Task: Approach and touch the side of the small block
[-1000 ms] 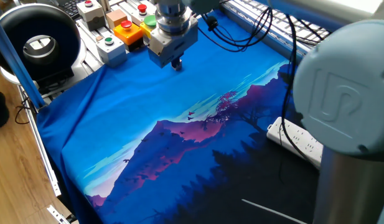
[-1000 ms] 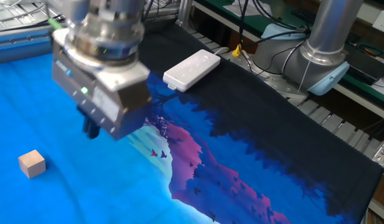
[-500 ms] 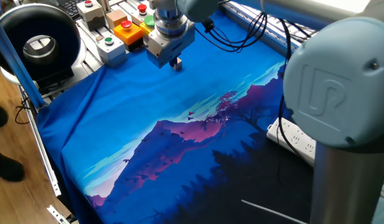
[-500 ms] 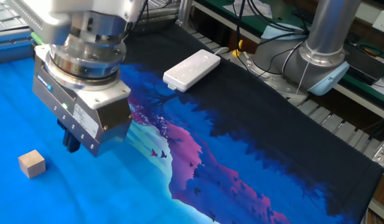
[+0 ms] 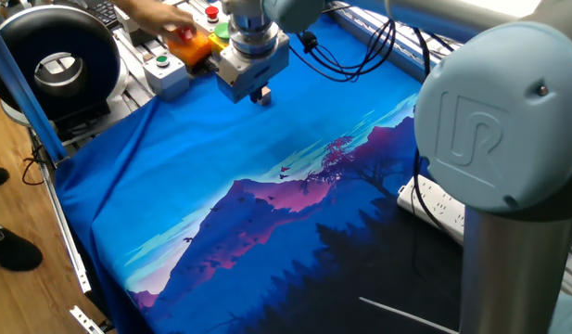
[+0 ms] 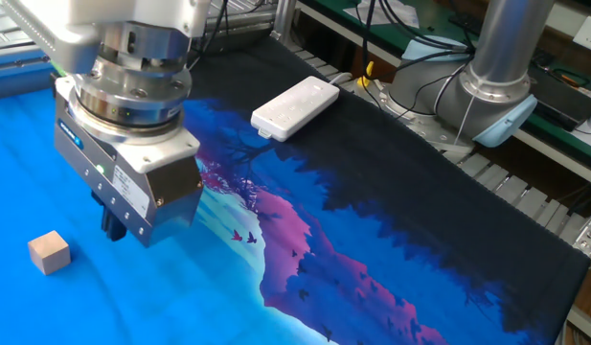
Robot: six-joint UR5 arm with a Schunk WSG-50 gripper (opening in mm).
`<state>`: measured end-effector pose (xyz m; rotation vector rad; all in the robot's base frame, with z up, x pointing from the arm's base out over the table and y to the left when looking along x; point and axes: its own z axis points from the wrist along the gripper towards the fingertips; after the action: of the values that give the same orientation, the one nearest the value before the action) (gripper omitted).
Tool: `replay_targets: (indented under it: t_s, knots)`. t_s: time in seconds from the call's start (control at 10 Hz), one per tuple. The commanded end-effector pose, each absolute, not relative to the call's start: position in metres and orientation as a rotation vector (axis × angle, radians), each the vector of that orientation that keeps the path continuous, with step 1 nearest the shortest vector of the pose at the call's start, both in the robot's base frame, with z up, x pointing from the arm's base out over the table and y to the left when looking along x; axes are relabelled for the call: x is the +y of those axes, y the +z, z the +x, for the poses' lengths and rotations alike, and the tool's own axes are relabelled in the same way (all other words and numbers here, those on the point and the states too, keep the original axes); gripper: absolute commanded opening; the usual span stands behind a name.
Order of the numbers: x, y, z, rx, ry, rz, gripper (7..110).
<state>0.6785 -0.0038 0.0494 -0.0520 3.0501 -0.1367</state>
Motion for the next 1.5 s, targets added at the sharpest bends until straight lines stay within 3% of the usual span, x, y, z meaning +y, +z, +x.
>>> replay_targets:
  t_s: [0.0, 1.0, 1.4]
  knots:
    - [-0.001, 0.049, 0.68, 3.048, -0.104, -0.012, 7]
    - [0.034, 0.052, 0.7, 2.969, 0.105, 0.024, 7]
    - [-0.003, 0.058, 0.72, 2.985, 0.017, -0.125, 7]
